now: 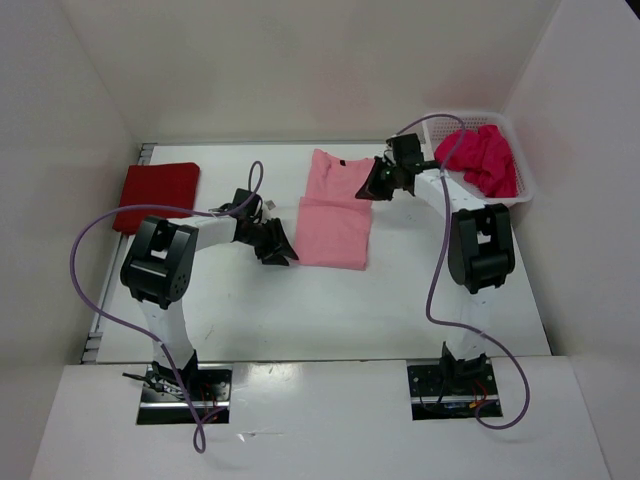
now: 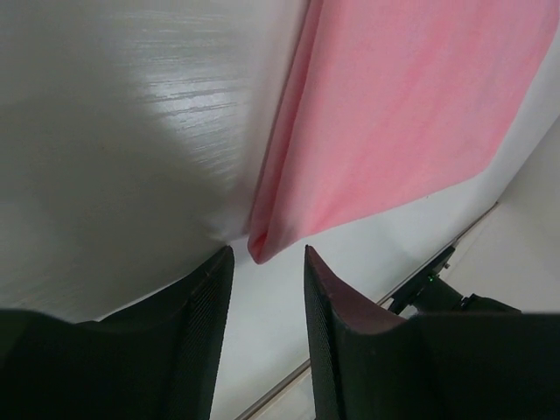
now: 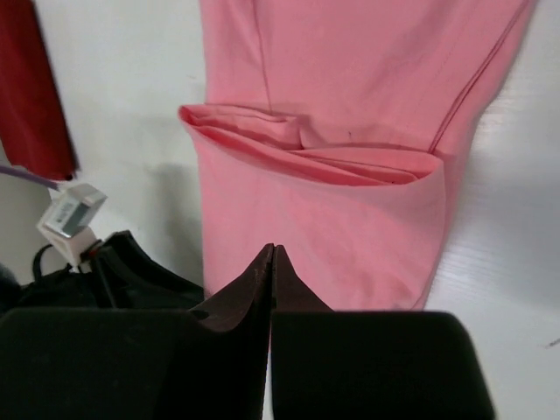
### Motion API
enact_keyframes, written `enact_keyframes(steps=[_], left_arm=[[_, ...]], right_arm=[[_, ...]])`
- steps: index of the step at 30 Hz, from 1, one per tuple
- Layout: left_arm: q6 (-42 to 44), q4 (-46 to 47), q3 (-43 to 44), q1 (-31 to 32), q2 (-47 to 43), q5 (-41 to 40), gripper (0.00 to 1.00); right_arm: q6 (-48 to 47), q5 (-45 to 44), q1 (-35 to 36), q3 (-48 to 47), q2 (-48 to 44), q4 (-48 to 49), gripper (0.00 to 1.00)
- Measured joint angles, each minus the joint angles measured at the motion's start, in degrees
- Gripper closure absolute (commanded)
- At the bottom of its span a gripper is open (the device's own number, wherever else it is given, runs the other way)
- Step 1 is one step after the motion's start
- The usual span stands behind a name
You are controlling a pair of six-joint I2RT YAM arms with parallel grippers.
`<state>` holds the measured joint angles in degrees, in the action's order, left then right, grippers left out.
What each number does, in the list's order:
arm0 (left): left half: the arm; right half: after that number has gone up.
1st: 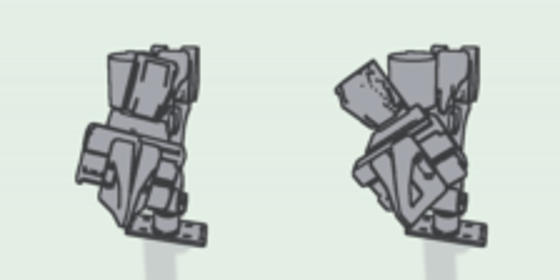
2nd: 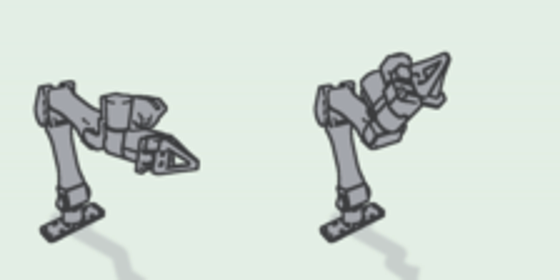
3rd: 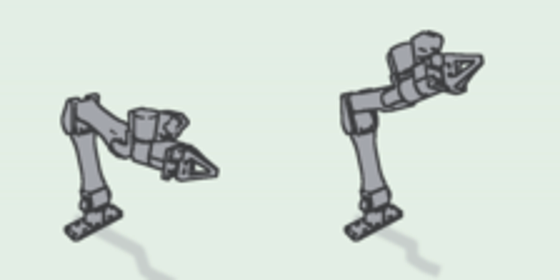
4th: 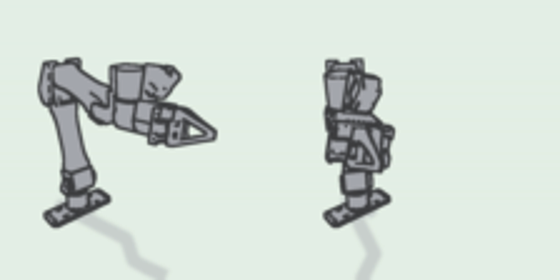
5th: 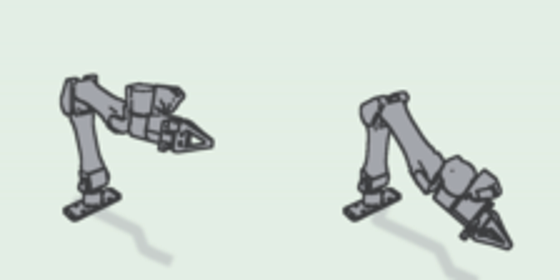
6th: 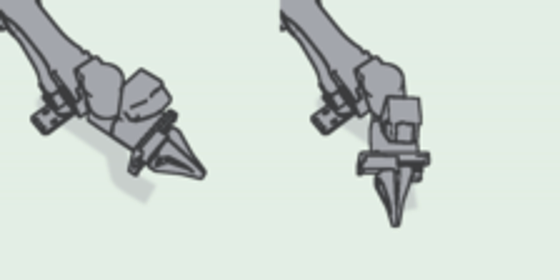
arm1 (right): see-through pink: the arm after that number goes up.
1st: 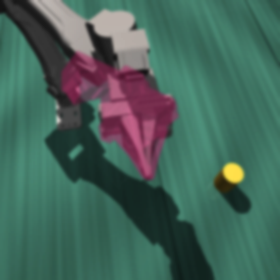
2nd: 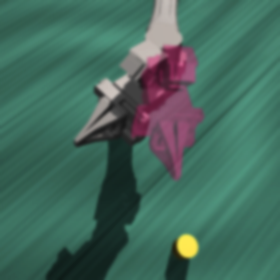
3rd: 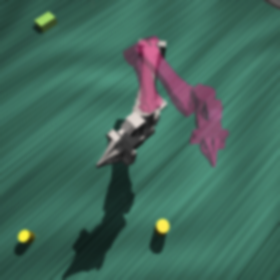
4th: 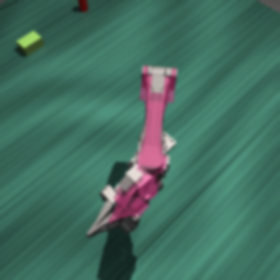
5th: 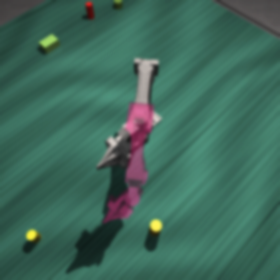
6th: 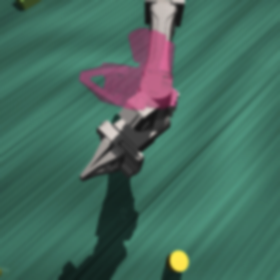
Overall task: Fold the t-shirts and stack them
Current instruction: Fold the folded rectangular tshirt in 1/3 of the way, then grab one side of the 2/3 rectangular tshirt with both arms
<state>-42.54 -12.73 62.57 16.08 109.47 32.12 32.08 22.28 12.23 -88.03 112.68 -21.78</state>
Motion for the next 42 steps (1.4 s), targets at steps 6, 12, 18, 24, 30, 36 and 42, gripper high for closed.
enact_keyframes(steps=[6, 12, 18, 24, 30, 36, 42], left_arm=[[-1.64, 1.33, -0.09, 0.00, 0.26, -1.36, 0.61], [-2.99, 2.32, -0.11, 0.00, 0.39, -2.32, 0.62], [-4.24, 3.65, -0.11, 0.00, 0.98, -2.47, 0.70], [-4.42, 4.33, -0.22, 0.00, 1.31, -2.82, 0.81], [-4.42, 4.46, -0.35, 0.00, 1.36, -3.08, 0.91], [-4.46, 5.07, -0.79, 0.00, 1.33, -2.84, 0.94], [-4.46, 5.49, -1.14, -0.02, 1.33, -2.40, 0.97]], right_arm=[[-0.63, 2.45, 0.00, -2.86, 10.27, -0.79, 1.00], [0.46, 5.49, -0.66, -7.67, 17.53, -0.70, 1.00], [1.18, 6.23, -1.31, -5.97, 16.31, 0.66, 0.62], [2.67, 4.66, -1.38, 12.83, -2.67, 2.80, 0.49], [4.17, 4.00, -1.07, 31.80, -20.83, 6.10, 0.44], [6.12, 3.69, 0.70, 44.41, -21.55, 5.73, 0.44], [7.52, 4.63, 0.76, 44.87, -20.59, 9.14, 0.44]])
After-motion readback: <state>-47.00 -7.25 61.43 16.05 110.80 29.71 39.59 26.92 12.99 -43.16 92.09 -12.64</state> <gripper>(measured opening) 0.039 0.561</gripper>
